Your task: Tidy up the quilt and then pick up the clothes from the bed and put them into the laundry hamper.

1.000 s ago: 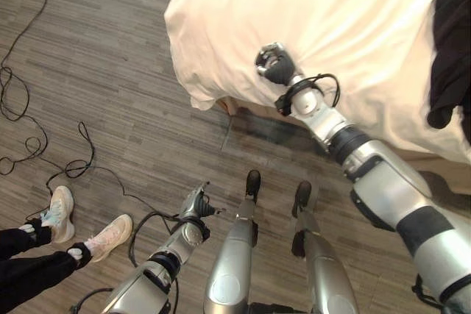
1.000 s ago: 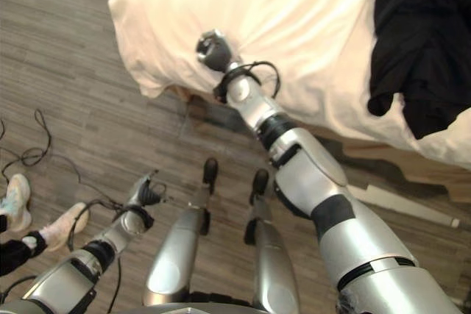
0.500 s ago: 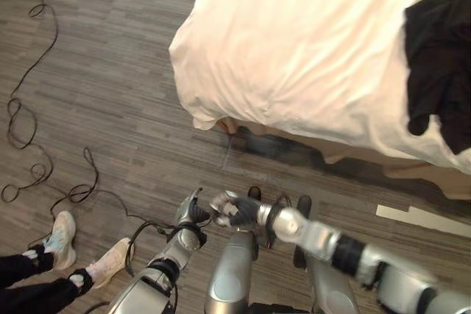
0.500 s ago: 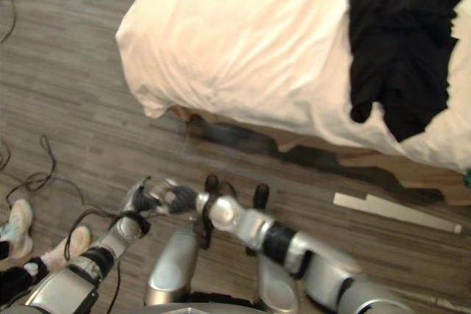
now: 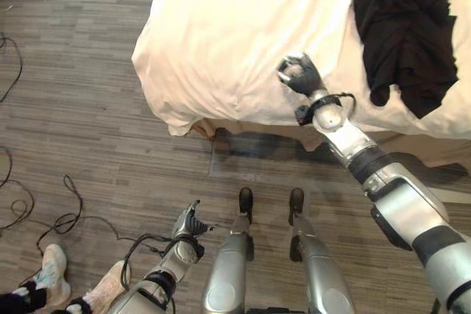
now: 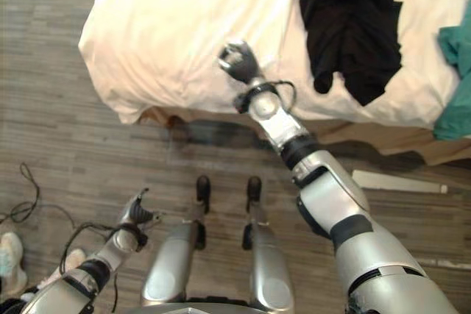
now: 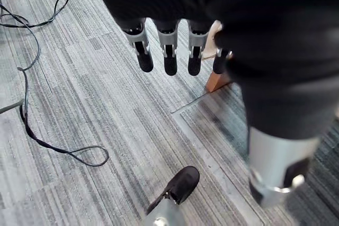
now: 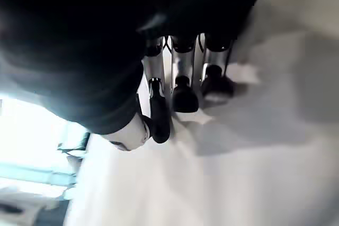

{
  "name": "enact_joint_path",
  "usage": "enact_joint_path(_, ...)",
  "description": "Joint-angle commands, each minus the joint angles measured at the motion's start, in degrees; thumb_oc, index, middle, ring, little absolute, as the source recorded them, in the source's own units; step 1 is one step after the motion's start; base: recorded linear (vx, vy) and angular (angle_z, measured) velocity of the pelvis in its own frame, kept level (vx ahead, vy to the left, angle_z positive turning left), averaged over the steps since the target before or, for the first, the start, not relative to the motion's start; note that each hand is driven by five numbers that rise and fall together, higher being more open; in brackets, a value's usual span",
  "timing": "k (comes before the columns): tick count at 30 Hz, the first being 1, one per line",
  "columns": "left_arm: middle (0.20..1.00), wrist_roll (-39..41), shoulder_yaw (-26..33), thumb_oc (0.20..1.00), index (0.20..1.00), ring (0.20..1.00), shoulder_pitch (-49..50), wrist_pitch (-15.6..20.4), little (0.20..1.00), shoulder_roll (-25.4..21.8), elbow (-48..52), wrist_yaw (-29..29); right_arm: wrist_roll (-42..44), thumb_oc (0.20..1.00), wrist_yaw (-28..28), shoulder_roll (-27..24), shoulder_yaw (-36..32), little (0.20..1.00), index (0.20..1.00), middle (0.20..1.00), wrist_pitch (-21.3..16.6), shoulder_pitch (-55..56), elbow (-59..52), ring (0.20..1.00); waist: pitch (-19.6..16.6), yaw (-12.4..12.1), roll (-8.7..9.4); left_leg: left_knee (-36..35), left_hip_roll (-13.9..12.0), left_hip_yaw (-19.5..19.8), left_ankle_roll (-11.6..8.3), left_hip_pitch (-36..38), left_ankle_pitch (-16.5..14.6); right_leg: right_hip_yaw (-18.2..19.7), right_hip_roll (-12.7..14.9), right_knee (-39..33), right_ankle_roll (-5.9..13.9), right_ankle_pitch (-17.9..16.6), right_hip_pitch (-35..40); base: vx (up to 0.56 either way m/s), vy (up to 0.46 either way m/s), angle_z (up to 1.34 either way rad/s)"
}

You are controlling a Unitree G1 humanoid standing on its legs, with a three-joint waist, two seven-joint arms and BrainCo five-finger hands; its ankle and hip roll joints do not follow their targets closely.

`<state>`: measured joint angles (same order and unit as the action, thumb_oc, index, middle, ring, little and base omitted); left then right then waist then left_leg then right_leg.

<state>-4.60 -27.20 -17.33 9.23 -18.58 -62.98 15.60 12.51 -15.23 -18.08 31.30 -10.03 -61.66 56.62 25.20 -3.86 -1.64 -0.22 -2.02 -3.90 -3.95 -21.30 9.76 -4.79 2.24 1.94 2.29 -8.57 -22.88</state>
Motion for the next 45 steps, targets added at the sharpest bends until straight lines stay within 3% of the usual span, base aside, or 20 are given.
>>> enact_joint_path(1,1.0,1.8,-1.8,1.0,1.0,1.0,-3.8,1.4,1.0,0.0,0.3,0.3,1.2,0.2,0.0,-1.2,-2.9,0.2,0.2,0.2,0.8,-1.7,7.0,0.2,2.0,-1.4,-1.54,5.6,1.1,0.9,1.22,-1.2,-5.0,0.7,4.1,9.1,3.27,4.4,-1.8,-0.01,0.008,0.03)
enact_joint_path(7,1.0,1.3,1.1,1.0,1.0,1.0,-2.3,0.5,1.0,1.1,-0.4,-1.0,3.2,0.2,2.4,-0.5,-9.7,0.2,0.2,0.2,1.1,20.5,7.0,0.2,0.3,0.8,-0.32,6.4,1.2,0.6,1.83,0.9,-6.8,1.0,4.4,9.1,3.7,4.9,0.7,0.07,0.052,0.11)
enact_joint_path(12,1.0,-0.9,6.4,1.0,1.0,1.0,1.2,-1.0,1.0,1.7,-4.9,-3.7,-0.3,0.2,7.2,2.3,-18.4,0.2,0.2,0.2,2.5,49.5,10.8,0.2,-5.9,6.7,4.11,3.3,1.0,-1.2,2.19,9.9,-8.8,2.2,4.0,4.6,4.44,4.2,9.7,0.19,0.051,-0.02)
enact_joint_path(13,1.0,-1.2,6.9,1.0,1.0,1.0,1.7,-1.3,1.0,1.6,-5.7,-4.3,-1.0,1.0,7.9,2.6,-19.5,1.0,1.0,1.0,2.9,52.5,12.0,1.0,-7.2,7.7,4.51,2.5,1.0,-1.7,2.22,11.4,-8.8,2.9,3.6,4.0,4.55,3.6,10.7,0.18,0.066,-0.16)
enact_joint_path(18,1.0,-4.0,7.4,1.0,1.0,1.0,3.0,-2.1,1.0,0.9,-8.0,-5.9,-5.7,1.0,9.4,2.7,-22.0,1.0,1.0,1.0,4.6,60.1,16.6,1.0,-10.7,11.6,5.6,-0.9,0.1,-6.3,2.24,17.0,-9.1,6.8,2.0,2.8,5.61,1.7,12.0,0.06,0.004,-0.93)
enact_joint_path(19,1.0,-4.6,8.9,1.0,1.0,1.0,4.2,-2.1,1.0,-0.4,-8.5,-6.2,-8.6,1.0,8.7,1.7,-23.7,1.0,1.0,1.0,5.1,60.9,17.6,1.0,-10.8,11.2,4.99,-1.4,-3.3,-14.8,1.47,20.7,-9.5,-4.0,6.0,4.2,5.59,1.6,11.9,-0.05,-0.098,-1.78)
enact_joint_path(21,1.0,-4.2,11.2,1.0,1.0,1.0,6.5,-1.7,1.0,-0.2,-8.2,-5.9,-10.7,1.0,7.5,0.9,-24.4,1.0,1.0,1.0,5.1,60.2,17.3,1.0,-12.1,9.6,4.34,-2.2,-6.4,-22.9,-0.33,24.3,-9.3,-21.3,11.6,4.4,6.24,3.0,15.6,-0.05,-0.132,-3.49)
enact_joint_path(23,1.0,-3.7,14.2,1.0,1.0,1.0,9.8,-1.9,1.0,0.8,-8.7,-5.3,-12.8,1.0,6.1,1.5,-24.5,1.0,1.0,1.0,5.1,60.1,16.0,1.0,-14.6,9.4,5.06,-1.8,-9.5,-31.0,-1.61,26.2,-8.0,-26.4,13.3,4.8,6.33,2.4,16.7,0.12,-0.427,-4.21)
enact_joint_path(25,1.0,-4.6,16.1,1.0,1.0,1.0,10.5,-1.6,1.0,1.4,-10.7,-4.5,-16.2,1.0,4.4,1.3,-23.6,1.0,1.0,1.0,4.4,61.6,14.5,1.0,-16.6,10.1,4.33,5.6,-14.9,-32.0,-5.41,26.9,-3.3,-17.4,6.8,-2.4,5.15,4.0,17.5,0.37,-0.67,-3.32)
enact_joint_path(27,1.0,-3.6,17.0,1.0,1.0,1.0,10.7,-1.3,1.0,1.8,-10.4,-3.6,-16.2,1.0,4.9,0.7,-22.3,1.0,1.0,1.0,4.5,61.7,15.0,1.0,-15.5,7.7,5.41,17.0,-14.3,-21.8,-4.35,23.5,-2.4,-12.9,3.2,-4.0,2.68,4.7,19.0,0.21,-0.43,-2.65)
enact_joint_path(28,1.0,-3.6,17.0,1.0,1.0,1.0,10.7,-1.3,1.0,1.8,-10.4,-3.6,-16.1,1.0,4.9,0.7,-22.3,1.0,1.0,1.0,4.5,61.6,15.0,1.0,-15.6,7.8,5.38,17.4,-14.5,-21.6,-4.31,23.2,-2.6,-13.0,3.2,-4.0,2.65,4.6,18.9,0.14,-0.249,-1.29)
enact_joint_path(29,1.0,-2.9,17.3,1.0,1.0,1.0,10.7,-1.2,1.0,2.0,-10.1,-3.4,-16.2,1.0,5.0,0.5,-21.9,1.0,1.0,1.0,4.5,61.4,14.6,1.0,-15.3,6.8,6.01,20.5,-10.8,-14.6,-2.11,19.9,-5.6,-10.2,2.5,-4.4,2.26,5.1,19.1,0.2,-0.143,-1.24)
enact_joint_path(30,1.0,-1.3,18.6,1.0,1.0,1.0,11.2,-1.1,1.0,2.6,-10.6,-2.6,-17.2,1.0,5.4,0.0,-20.6,1.0,1.0,1.0,4.9,60.9,15.3,1.0,-15.0,4.7,7.89,20.9,-0.1,-4.4,1.85,15.9,-12.0,-3.5,1.5,-4.1,1.95,4.9,18.9,0.28,-0.149,-1.22)
enact_joint_path(31,1.0,-0.5,19.2,1.0,1.0,1.0,11.3,-1.1,1.0,3.1,-10.8,-2.3,-17.5,1.0,5.4,-0.2,-20.2,1.0,1.0,1.0,5.0,60.8,15.3,1.0,-14.8,4.2,7.89,20.1,1.3,-3.2,2.39,14.9,-13.3,-1.1,1.1,-4.1,2.24,5.3,19.2,0.23,-0.094,-1.34)
enact_joint_path(33,1.0,0.2,19.9,1.0,1.0,1.0,11.3,-0.9,1.0,3.6,-11.2,-2.1,-17.8,1.0,5.6,-0.9,-19.5,1.0,1.0,1.0,5.2,60.6,15.2,1.0,-14.3,3.7,7.93,17.7,2.1,-2.1,2.67,12.6,-14.3,2.5,0.8,-4.7,2.86,5.7,20.7,0.28,-0.002,-2.39)
enact_joint_path(37,1.0,0.6,20.2,1.0,1.0,1.0,11.9,-0.8,1.0,4.1,-10.9,-2.1,-18.0,1.0,5.5,-1.5,-19.0,1.0,1.0,1.0,5.3,60.2,15.6,1.0,-14.1,2.3,6.79,8.5,4.4,-0.8,2.58,10.4,-9.1,5.8,-1.6,-5.0,2.35,6.4,22.8,0.35,0.028,-1.38)
enact_joint_path(39,1.0,0.2,19.8,1.0,1.0,1.0,11.7,-1.2,1.0,4.4,-11.3,-2.3,-17.9,1.0,5.2,-1.7,-19.5,1.0,1.0,1.0,5.5,60.3,16.0,1.0,-13.8,1.7,5.8,4.1,3.6,-4.2,1.91,8.1,-5.0,6.5,-3.3,-5.0,1.5,8.3,25.5,0.39,0.058,-0.49)
enact_joint_path(40,1.0,-0.6,19.2,1.0,1.0,1.0,11.3,-1.9,1.0,4.6,-11.6,-2.3,-17.9,1.0,5.0,-1.7,-19.5,1.0,1.0,1.0,5.6,60.5,16.2,1.0,-13.7,2.0,5.39,1.2,1.2,-12.6,1.88,6.3,-3.9,6.1,-4.1,-5.0,0.98,10.3,27.7,0.46,0.123,-0.23)
enact_joint_path(41,1.0,-0.8,19.2,1.0,1.0,1.0,11.5,-2.2,1.0,4.7,-11.7,-2.3,-17.9,1.0,4.9,-1.5,-19.6,1.0,1.0,1.0,5.7,60.9,16.5,1.0,-13.8,2.3,5.45,0.6,0.9,-15.5,1.88,7.0,-4.1,5.2,-3.9,-4.9,1.32,11.8,29.4,0.64,0.157,-0.05)
enact_joint_path(45,1.0,-1.1,20.6,1.0,1.0,1.0,13.5,-3.2,1.0,4.7,-12.8,-2.6,-18.7,1.0,5.6,0.7,-19.1,1.0,1.0,1.0,6.1,62.2,18.2,1.0,-15.3,0.8,7.36,0.8,1.0,-16.9,4.95,8.6,-4.0,4.6,-5.0,2.4,1.52,13.4,30.3,0.41,0.069,0.29)
